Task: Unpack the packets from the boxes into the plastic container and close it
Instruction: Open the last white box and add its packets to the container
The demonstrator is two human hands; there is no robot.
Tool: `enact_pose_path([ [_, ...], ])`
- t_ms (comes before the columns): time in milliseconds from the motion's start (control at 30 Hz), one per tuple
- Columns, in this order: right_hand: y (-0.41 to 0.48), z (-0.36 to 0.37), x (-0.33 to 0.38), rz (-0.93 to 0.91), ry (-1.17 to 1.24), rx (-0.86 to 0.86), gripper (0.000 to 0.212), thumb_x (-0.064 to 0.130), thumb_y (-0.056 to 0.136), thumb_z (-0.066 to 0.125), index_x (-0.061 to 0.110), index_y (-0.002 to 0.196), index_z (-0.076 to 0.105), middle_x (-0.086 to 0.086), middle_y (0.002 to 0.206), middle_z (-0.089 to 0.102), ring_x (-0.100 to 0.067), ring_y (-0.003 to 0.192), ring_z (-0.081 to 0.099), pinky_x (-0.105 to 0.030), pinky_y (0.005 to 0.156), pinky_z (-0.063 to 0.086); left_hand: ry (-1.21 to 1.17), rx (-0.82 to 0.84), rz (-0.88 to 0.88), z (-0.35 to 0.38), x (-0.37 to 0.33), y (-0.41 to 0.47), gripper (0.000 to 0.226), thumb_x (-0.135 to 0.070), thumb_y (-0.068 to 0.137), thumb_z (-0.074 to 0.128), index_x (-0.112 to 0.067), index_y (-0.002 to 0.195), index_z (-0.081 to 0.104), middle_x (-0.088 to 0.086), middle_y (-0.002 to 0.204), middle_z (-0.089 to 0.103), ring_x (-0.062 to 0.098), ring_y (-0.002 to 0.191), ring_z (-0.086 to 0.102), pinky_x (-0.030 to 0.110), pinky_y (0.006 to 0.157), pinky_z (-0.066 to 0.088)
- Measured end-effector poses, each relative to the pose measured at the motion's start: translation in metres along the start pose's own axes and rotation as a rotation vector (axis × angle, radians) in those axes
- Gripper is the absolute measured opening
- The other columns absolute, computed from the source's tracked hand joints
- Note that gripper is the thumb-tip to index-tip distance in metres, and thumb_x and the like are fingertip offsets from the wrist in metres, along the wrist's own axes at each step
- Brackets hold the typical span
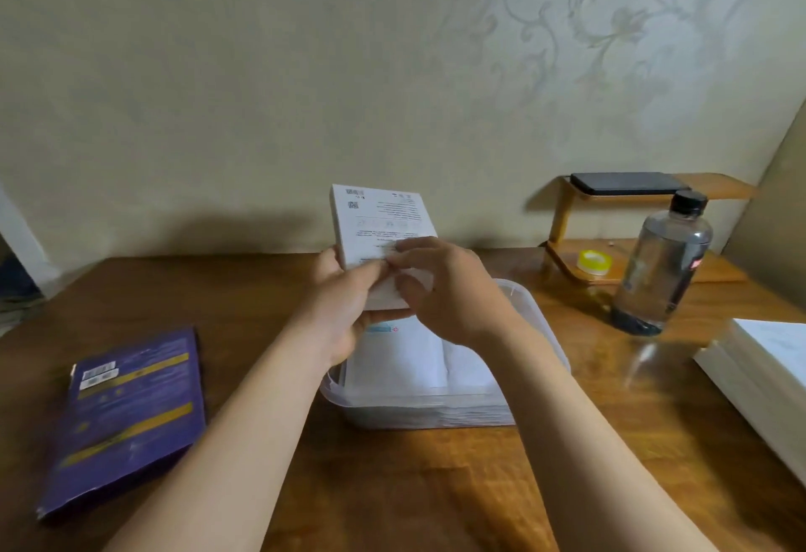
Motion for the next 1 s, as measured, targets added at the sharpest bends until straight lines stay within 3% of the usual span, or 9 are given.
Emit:
enact_pose_path([
  [133,0.009,0.002,-0.016,0.041,0.053,-0.045,0.023,0.013,0.088,0.069,0.016,0.109,0.077,0.001,0.122,0.069,-0.013,0.113,0.062,-0.009,0.091,0.038,0.002,0.033,0.007,0.0,0.003,0.005,0.029,0.007,0.096,0.056,-0.013,0.112,0.068,0.007,0.095,0.08,0.027,0.076,0.077,0.046,0.06,0.063],
  [267,0.015,0.01,-0.024,0.021,0.012,-0.052,0.021,0.011,0.087,0.068,0.016,0.105,0.078,-0.001,0.112,0.069,-0.018,0.103,0.064,-0.026,0.093,0.046,0.01,-0.001,-0.006,-0.003,0.011,0.012,0.037,0.009,0.094,0.057,-0.008,0.127,0.06,0.014,0.11,0.076,0.031,0.077,0.077,0.048,0.06,0.062],
  [533,0.015,0.012,-0.029,-0.029,-0.006,-0.057,0.008,0.009,0.083,0.07,0.015,0.086,0.075,-0.001,0.095,0.068,-0.017,0.089,0.062,-0.027,0.08,0.047,0.039,0.001,0.03,-0.003,0.014,0.013,0.033,0.011,0.093,0.057,-0.014,0.113,0.06,0.009,0.106,0.076,0.025,0.069,0.077,0.048,0.055,0.061],
  [633,0.014,0.014,-0.028,-0.034,-0.015,-0.051,0.007,0.01,0.085,0.069,0.015,0.087,0.073,-0.002,0.095,0.068,-0.017,0.088,0.061,-0.025,0.079,0.045,0.044,-0.003,0.02,-0.006,0.015,0.014,0.034,0.01,0.093,0.058,-0.013,0.119,0.059,0.009,0.108,0.076,0.027,0.072,0.077,0.046,0.054,0.06],
  [733,0.014,0.014,-0.027,-0.028,-0.025,-0.051,0.007,0.007,0.087,0.067,0.013,0.088,0.072,-0.005,0.096,0.065,-0.021,0.089,0.058,-0.027,0.077,0.044,0.05,0.015,0.008,-0.005,0.015,0.013,0.034,0.01,0.093,0.057,-0.011,0.12,0.06,0.011,0.108,0.076,0.033,0.08,0.077,0.054,0.061,0.062],
  [867,0.014,0.019,-0.026,-0.063,-0.117,-0.044,0.009,0.002,0.087,0.061,0.009,0.09,0.066,-0.009,0.095,0.059,-0.031,0.088,0.053,-0.041,0.076,0.048,0.054,0.026,0.012,-0.004,0.015,0.011,0.033,0.01,0.094,0.055,-0.014,0.116,0.062,0.005,0.101,0.078,0.024,0.076,0.077,0.048,0.06,0.063],
  [1000,0.014,0.02,-0.024,-0.081,-0.167,-0.023,0.012,-0.002,0.087,0.054,0.007,0.092,0.061,-0.009,0.095,0.056,-0.031,0.084,0.05,-0.038,0.07,0.044,0.07,0.023,0.013,-0.004,0.015,0.01,0.031,0.009,0.095,0.055,-0.016,0.112,0.064,0.002,0.094,0.079,0.024,0.076,0.077,0.048,0.058,0.061],
])
Point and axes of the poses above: each hand's wrist, its own y-axis towards the middle knuckle, its own z-axis out of the palm, x = y × z, the point moved 4 cm from there along y, towards the middle knuckle
